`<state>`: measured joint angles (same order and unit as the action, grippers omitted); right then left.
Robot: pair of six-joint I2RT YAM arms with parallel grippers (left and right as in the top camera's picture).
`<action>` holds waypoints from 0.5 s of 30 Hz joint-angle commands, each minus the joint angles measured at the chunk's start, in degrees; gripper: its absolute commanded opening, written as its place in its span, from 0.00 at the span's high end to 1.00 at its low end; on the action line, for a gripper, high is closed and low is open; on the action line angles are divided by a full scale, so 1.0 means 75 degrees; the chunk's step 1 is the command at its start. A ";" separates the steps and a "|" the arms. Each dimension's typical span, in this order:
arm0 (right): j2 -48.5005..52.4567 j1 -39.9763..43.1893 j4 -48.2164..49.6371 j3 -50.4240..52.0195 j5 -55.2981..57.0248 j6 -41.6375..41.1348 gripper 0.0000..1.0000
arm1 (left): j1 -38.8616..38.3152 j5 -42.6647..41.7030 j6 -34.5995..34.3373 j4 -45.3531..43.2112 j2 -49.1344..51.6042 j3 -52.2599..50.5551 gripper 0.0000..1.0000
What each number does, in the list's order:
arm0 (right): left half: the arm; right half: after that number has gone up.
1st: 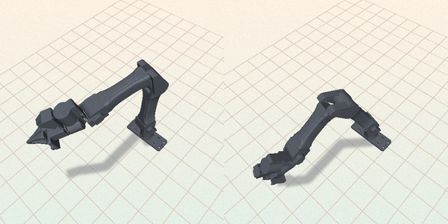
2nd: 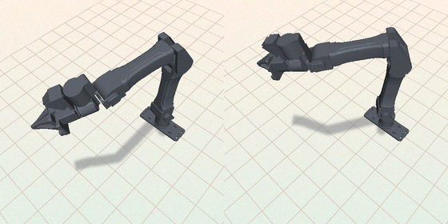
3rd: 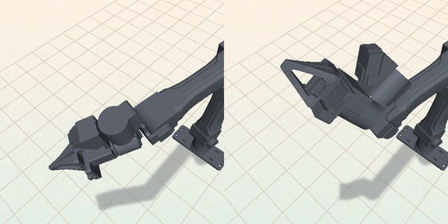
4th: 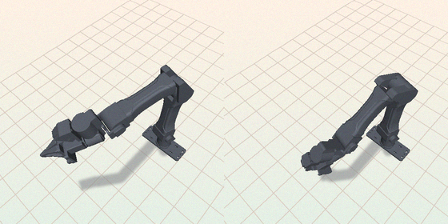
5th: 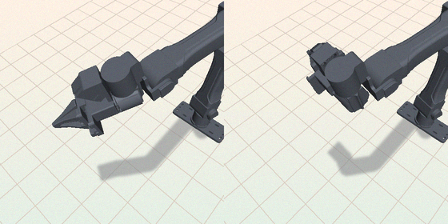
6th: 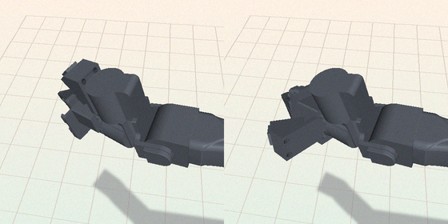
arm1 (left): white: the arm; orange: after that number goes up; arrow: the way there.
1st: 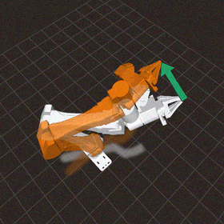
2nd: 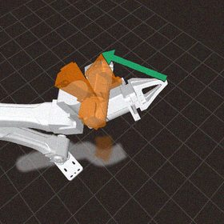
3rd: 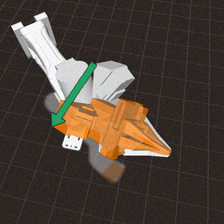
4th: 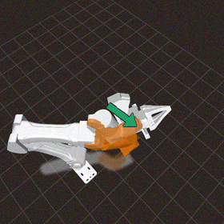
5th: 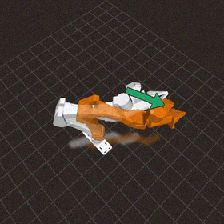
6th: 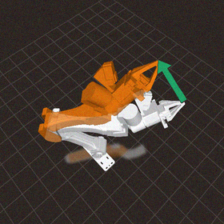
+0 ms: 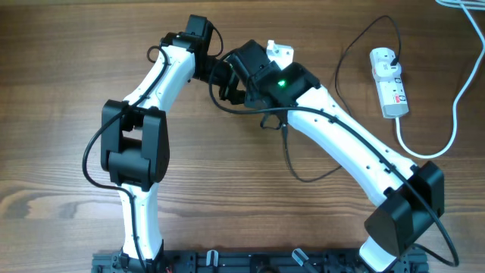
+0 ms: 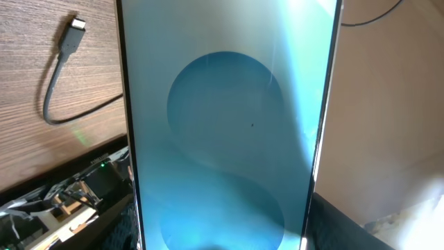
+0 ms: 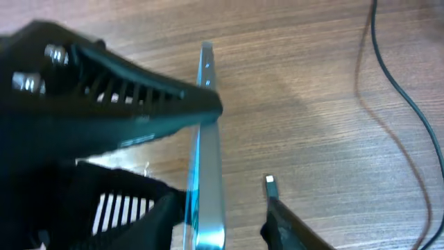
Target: Plug charger to phone and switch on socket
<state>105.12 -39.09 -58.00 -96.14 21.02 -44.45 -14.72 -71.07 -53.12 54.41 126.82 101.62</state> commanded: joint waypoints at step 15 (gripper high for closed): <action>0.0166 0.0020 0.0245 -0.0122 -0.0184 -0.0096 0.77 | -0.0044 -0.0551 -0.0035 0.0000 -0.0312 0.0067 0.38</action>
<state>105.12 -39.00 -56.49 -96.14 20.38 -44.84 -14.72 -72.14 -53.12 54.39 126.82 101.62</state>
